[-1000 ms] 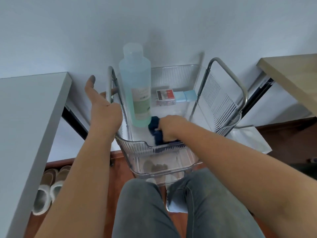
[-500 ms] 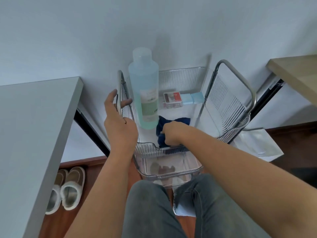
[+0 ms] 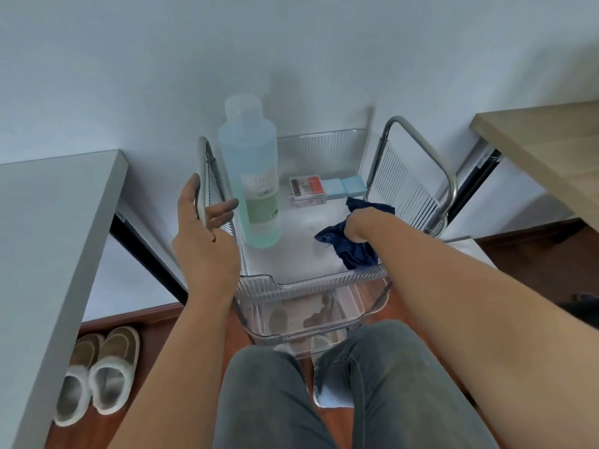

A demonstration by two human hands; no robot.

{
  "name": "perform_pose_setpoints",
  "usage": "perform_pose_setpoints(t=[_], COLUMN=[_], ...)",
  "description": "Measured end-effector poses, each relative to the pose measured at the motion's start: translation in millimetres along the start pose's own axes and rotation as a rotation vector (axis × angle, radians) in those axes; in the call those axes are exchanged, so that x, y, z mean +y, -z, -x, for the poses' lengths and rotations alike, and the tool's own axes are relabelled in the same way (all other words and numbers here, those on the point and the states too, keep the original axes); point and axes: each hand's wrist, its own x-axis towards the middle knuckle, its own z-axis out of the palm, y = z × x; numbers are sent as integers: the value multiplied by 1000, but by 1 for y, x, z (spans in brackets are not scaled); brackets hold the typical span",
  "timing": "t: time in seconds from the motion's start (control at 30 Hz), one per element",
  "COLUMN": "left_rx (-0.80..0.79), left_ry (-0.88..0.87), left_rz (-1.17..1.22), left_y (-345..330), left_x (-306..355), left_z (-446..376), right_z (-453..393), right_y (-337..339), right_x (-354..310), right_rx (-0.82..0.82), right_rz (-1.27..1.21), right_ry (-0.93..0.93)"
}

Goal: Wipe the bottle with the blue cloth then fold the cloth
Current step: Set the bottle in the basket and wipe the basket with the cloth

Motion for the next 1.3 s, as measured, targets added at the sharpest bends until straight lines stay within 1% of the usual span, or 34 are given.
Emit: perform_pose_setpoints(t=[0.07, 0.13, 0.2, 0.27, 0.37, 0.43, 0.5, 0.63, 0.73, 0.83, 0.97, 1.03, 1.17, 1.3], left_rx=[7, 14, 16, 16, 12, 10, 7, 7, 31, 63, 108, 99, 89, 80], left_ry=[-3, -2, 5, 5, 0, 5, 5, 2, 28, 19, -20, -35, -18, -14], left_rz=[9, 19, 29, 38, 37, 28, 16, -3, -18, -32, -34, -38, -13, 6], left_y=[-1, -2, -2, -2, -2, -2, -2, -1, -2, -3, -2, -4, -2, -3], left_x=[-1, -1, -1, -1, 0, 0, 1, 3, 4, 0, 2, 2, 1, 3], left_z=[-1, -1, -2, -2, 0, 0, 0, 3, 2, -1, 1, 1, 0, 2], right_z=[4, 12, 22, 27, 28, 24, 17, 2, 5, 21, 44, 54, 55, 51], right_y=[-7, -18, -26, -28, -26, -27, -24, -14, -16, -21, -29, -24, -14, -7], right_x=[-9, -22, -37, -52, -77, -85, -80, -33, -6, -7, -29, -51, -102, -118], right_rx=[-79, -100, 0, 95, 134, 155, 142, -7, 14, -24, -50, -47, -41, -24], right_rz=[21, -22, -51, -91, -84, -76, -24, 57, 63, -10, -159, -228, -152, -58], right_ry=[-5, -3, 45, 151, 239, 243, 242, 120, 58, 61, 223, 305, 526, 679])
